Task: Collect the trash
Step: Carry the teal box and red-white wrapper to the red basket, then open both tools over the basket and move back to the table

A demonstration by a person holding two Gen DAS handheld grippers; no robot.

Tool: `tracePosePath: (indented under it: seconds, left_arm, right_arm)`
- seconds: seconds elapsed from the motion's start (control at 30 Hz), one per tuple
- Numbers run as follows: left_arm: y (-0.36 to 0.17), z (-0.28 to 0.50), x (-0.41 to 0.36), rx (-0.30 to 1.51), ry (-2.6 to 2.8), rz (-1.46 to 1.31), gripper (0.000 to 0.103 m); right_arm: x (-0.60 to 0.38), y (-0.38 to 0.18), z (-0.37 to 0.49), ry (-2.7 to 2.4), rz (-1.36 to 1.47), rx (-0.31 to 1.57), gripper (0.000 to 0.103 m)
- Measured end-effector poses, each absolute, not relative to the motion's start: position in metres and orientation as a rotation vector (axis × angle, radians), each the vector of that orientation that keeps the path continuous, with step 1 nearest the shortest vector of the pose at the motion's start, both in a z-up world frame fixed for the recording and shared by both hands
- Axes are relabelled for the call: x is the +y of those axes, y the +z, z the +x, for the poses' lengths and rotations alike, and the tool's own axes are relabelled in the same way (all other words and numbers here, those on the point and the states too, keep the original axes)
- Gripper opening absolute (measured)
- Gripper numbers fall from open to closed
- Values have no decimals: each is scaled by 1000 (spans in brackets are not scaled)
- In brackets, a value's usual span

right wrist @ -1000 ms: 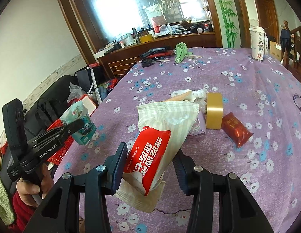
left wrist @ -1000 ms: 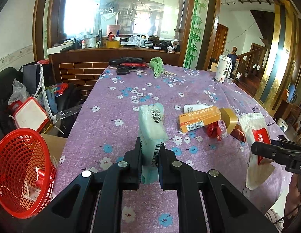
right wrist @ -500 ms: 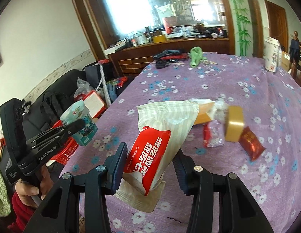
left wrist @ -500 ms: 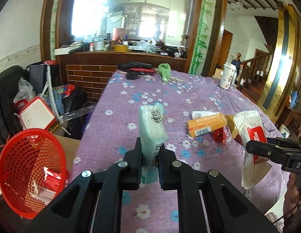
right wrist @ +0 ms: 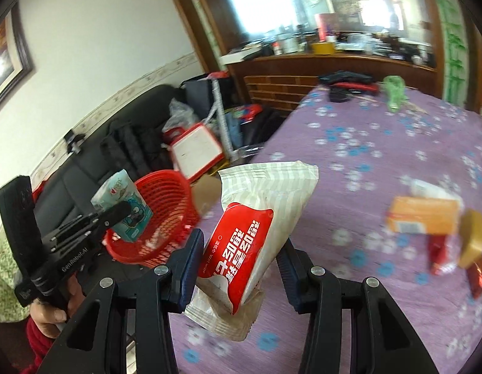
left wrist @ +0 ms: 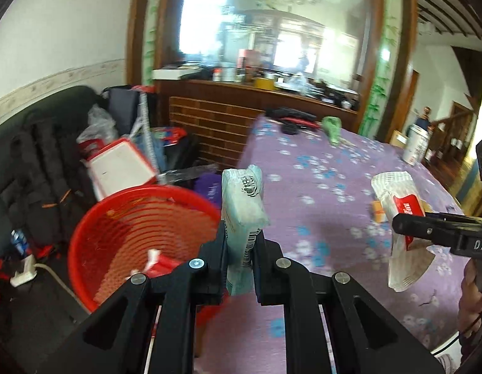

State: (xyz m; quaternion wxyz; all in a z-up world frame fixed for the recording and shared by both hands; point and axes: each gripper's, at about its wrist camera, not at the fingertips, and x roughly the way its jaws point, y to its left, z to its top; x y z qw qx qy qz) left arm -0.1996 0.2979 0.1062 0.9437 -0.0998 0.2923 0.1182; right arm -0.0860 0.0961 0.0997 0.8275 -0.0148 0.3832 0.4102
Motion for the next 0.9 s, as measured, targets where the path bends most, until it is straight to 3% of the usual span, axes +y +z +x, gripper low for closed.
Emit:
tracePosePath:
  seconds: [0.27, 0.6, 0.63, 0.73, 0.9]
  left_arm:
    - [92, -219, 358, 617, 350, -267, 13]
    - [87, -227, 381, 615, 399, -294, 14]
    - [86, -227, 381, 615, 399, -296, 18]
    - [86, -228, 381, 605, 411, -303, 51]
    - [90, -229, 374, 578, 394, -291, 52]
  right_arm:
    - [174, 108, -90, 973, -73, 792, 50]
    - [258, 92, -83, 1032, -87, 836, 53]
    - [264, 89, -80, 1035, -95, 849, 58]
    - [263, 88, -77, 1036, -82, 855, 60]
    - [231, 91, -74, 1010, -34, 857, 61]
